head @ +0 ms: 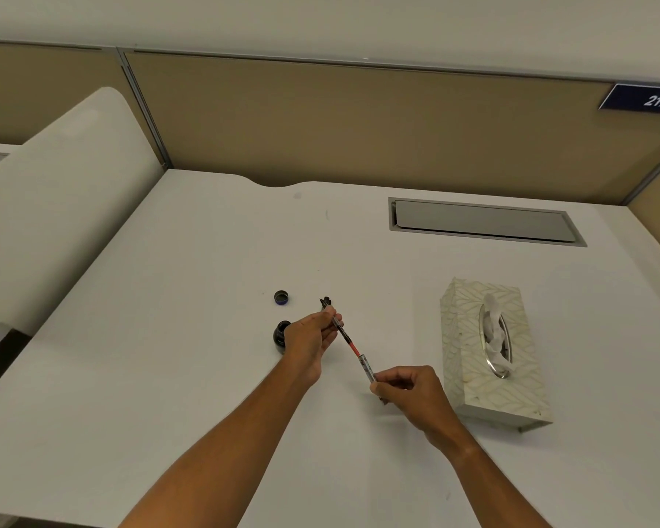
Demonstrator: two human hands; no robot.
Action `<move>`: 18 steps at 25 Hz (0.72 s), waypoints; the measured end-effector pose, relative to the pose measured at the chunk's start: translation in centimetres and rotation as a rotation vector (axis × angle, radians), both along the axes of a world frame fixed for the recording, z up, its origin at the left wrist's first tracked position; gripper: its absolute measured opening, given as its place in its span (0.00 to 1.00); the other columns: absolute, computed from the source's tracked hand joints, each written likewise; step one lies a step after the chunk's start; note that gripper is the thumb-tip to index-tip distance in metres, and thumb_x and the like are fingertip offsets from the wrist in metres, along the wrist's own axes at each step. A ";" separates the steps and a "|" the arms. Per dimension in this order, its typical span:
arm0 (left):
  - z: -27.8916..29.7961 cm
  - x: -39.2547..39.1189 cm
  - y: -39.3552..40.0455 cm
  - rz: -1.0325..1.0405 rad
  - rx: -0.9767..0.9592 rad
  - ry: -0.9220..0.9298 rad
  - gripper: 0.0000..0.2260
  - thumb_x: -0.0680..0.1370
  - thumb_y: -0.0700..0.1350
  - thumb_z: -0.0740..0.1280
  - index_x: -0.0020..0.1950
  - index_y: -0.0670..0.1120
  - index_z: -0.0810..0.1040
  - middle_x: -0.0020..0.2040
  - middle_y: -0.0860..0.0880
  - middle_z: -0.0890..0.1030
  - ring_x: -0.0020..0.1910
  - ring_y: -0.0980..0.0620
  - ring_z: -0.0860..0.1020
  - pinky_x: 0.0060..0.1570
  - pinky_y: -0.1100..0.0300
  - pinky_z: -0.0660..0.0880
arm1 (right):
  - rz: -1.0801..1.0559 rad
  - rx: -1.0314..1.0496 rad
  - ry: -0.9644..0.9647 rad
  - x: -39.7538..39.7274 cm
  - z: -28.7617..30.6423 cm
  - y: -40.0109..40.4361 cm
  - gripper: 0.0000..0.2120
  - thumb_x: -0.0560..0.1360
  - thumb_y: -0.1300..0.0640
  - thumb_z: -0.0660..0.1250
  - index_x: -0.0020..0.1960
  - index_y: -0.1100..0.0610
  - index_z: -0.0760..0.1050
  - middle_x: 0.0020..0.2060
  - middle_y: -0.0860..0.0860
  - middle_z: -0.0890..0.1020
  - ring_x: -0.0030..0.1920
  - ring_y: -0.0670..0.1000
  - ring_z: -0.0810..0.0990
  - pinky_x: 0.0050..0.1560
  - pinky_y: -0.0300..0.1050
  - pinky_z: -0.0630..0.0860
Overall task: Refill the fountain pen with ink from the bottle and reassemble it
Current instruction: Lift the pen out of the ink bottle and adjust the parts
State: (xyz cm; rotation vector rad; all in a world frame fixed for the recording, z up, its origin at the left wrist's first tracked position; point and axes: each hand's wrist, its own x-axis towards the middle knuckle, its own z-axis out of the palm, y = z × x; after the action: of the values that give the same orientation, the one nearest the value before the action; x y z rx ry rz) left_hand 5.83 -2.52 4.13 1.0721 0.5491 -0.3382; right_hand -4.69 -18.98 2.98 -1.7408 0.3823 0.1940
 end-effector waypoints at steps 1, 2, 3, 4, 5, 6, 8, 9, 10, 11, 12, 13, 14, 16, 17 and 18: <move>0.0 -0.1 -0.1 -0.006 0.007 -0.003 0.06 0.76 0.41 0.69 0.48 0.38 0.81 0.44 0.43 0.83 0.43 0.51 0.82 0.48 0.60 0.78 | 0.003 -0.006 -0.002 0.1 -0.1 0.1 0.04 0.68 0.63 0.76 0.44 0.60 0.86 0.35 0.54 0.86 0.33 0.48 0.83 0.37 0.36 0.78; -0.1 -0.2 -0.2 -0.014 0.014 -0.005 0.06 0.76 0.41 0.69 0.48 0.39 0.81 0.44 0.43 0.83 0.44 0.50 0.82 0.49 0.60 0.78 | 0.004 -0.012 -0.005 0.2 -0.1 0.2 0.04 0.68 0.63 0.76 0.44 0.60 0.86 0.34 0.53 0.86 0.32 0.47 0.82 0.36 0.35 0.77; -0.1 -0.4 -0.4 -0.023 0.019 -0.007 0.05 0.76 0.41 0.69 0.47 0.39 0.81 0.44 0.43 0.83 0.44 0.50 0.82 0.51 0.59 0.78 | 0.005 -0.017 -0.008 0.3 -0.1 0.3 0.04 0.69 0.63 0.76 0.44 0.60 0.86 0.34 0.53 0.86 0.32 0.47 0.82 0.36 0.35 0.76; -0.1 -0.5 -0.5 -0.034 0.026 -0.010 0.05 0.76 0.40 0.69 0.47 0.39 0.81 0.44 0.43 0.83 0.44 0.49 0.82 0.52 0.58 0.78 | 0.009 -0.022 -0.011 0.5 0.0 0.4 0.04 0.69 0.63 0.76 0.44 0.60 0.86 0.34 0.53 0.86 0.32 0.47 0.82 0.36 0.35 0.76; -0.2 -0.7 -0.7 -0.048 0.033 -0.016 0.05 0.76 0.40 0.69 0.47 0.39 0.81 0.44 0.43 0.84 0.44 0.49 0.82 0.52 0.58 0.78 | 0.012 -0.025 -0.013 0.6 0.0 0.5 0.04 0.69 0.63 0.76 0.44 0.59 0.86 0.34 0.52 0.86 0.32 0.47 0.82 0.36 0.35 0.77; -0.3 -0.8 -0.8 -0.062 0.043 -0.022 0.05 0.76 0.40 0.69 0.47 0.39 0.82 0.44 0.42 0.84 0.45 0.49 0.82 0.51 0.59 0.78 | 0.012 -0.025 -0.014 0.8 0.0 0.5 0.04 0.69 0.63 0.76 0.43 0.59 0.86 0.34 0.52 0.86 0.33 0.47 0.82 0.36 0.36 0.77; -0.6 -1.0 -0.9 -0.097 0.063 -0.033 0.05 0.76 0.40 0.69 0.47 0.39 0.82 0.45 0.42 0.84 0.45 0.49 0.83 0.49 0.60 0.78 | 0.008 -0.016 -0.017 1.0 0.2 0.7 0.03 0.69 0.62 0.76 0.43 0.58 0.86 0.34 0.52 0.86 0.33 0.47 0.82 0.37 0.36 0.77; -0.7 -1.1 -0.9 -0.118 0.071 -0.039 0.05 0.76 0.41 0.70 0.47 0.39 0.82 0.45 0.42 0.84 0.45 0.49 0.83 0.47 0.60 0.78 | 0.008 -0.011 -0.022 1.2 0.3 0.8 0.03 0.69 0.62 0.76 0.42 0.58 0.86 0.33 0.52 0.86 0.33 0.47 0.82 0.37 0.36 0.77; -0.9 -1.3 -1.0 -0.140 0.077 -0.043 0.06 0.75 0.41 0.70 0.47 0.39 0.82 0.45 0.42 0.84 0.45 0.50 0.83 0.46 0.61 0.78 | 0.007 -0.009 -0.027 1.3 0.4 0.8 0.02 0.69 0.62 0.76 0.42 0.58 0.86 0.33 0.52 0.86 0.33 0.47 0.82 0.37 0.37 0.78; -1.0 -1.4 -1.0 -0.159 0.078 -0.044 0.07 0.75 0.42 0.70 0.48 0.38 0.82 0.45 0.42 0.85 0.44 0.50 0.83 0.45 0.62 0.78 | 0.006 -0.007 -0.030 1.4 0.5 0.9 0.02 0.69 0.63 0.75 0.42 0.58 0.86 0.34 0.52 0.86 0.33 0.47 0.82 0.38 0.37 0.78; -1.1 -1.5 -1.0 -0.171 0.075 -0.042 0.07 0.75 0.42 0.71 0.48 0.38 0.82 0.45 0.42 0.85 0.44 0.50 0.83 0.45 0.62 0.78 | 0.004 -0.002 -0.032 1.6 0.6 1.0 0.02 0.70 0.63 0.75 0.42 0.58 0.86 0.34 0.52 0.86 0.33 0.47 0.82 0.38 0.37 0.78; -1.2 -1.5 -1.0 -0.178 0.070 -0.040 0.08 0.75 0.42 0.71 0.48 0.38 0.82 0.45 0.42 0.85 0.44 0.50 0.83 0.45 0.62 0.78 | 0.003 0.004 -0.030 1.7 0.7 1.1 0.03 0.70 0.63 0.75 0.43 0.58 0.86 0.34 0.52 0.86 0.33 0.47 0.83 0.38 0.38 0.79; -1.2 -1.6 -0.9 -0.179 0.067 -0.037 0.08 0.75 0.42 0.71 0.48 0.38 0.82 0.45 0.42 0.85 0.44 0.50 0.83 0.45 0.62 0.78 | 0.003 0.010 -0.028 1.8 0.7 1.1 0.03 0.70 0.63 0.75 0.43 0.59 0.86 0.34 0.52 0.86 0.34 0.47 0.83 0.38 0.38 0.79; -1.2 -1.5 -0.8 -0.183 0.064 -0.034 0.08 0.75 0.43 0.71 0.48 0.38 0.82 0.44 0.42 0.85 0.44 0.50 0.83 0.44 0.62 0.78 | 0.003 0.024 -0.022 1.9 0.8 1.2 0.02 0.70 0.64 0.75 0.43 0.59 0.86 0.34 0.53 0.86 0.33 0.48 0.82 0.38 0.38 0.79; -1.2 -1.5 -0.8 -0.186 0.066 -0.033 0.08 0.75 0.43 0.71 0.48 0.38 0.82 0.44 0.43 0.85 0.44 0.50 0.83 0.45 0.62 0.78 | 0.002 0.036 -0.021 1.9 0.8 1.3 0.02 0.70 0.64 0.74 0.42 0.60 0.86 0.34 0.53 0.85 0.34 0.48 0.82 0.38 0.38 0.79; -1.2 -1.4 -0.7 -0.192 0.067 -0.033 0.08 0.75 0.43 0.71 0.48 0.38 0.82 0.45 0.42 0.85 0.45 0.50 0.83 0.46 0.61 0.78 | -0.002 0.049 -0.019 1.9 0.8 1.3 0.02 0.70 0.64 0.74 0.42 0.60 0.85 0.34 0.53 0.85 0.34 0.48 0.82 0.39 0.38 0.79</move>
State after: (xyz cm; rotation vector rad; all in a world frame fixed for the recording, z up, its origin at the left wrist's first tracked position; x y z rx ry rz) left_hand 4.39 -3.26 2.95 1.1967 0.4316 -0.4718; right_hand -2.74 -17.68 3.76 -1.6932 0.3629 0.1836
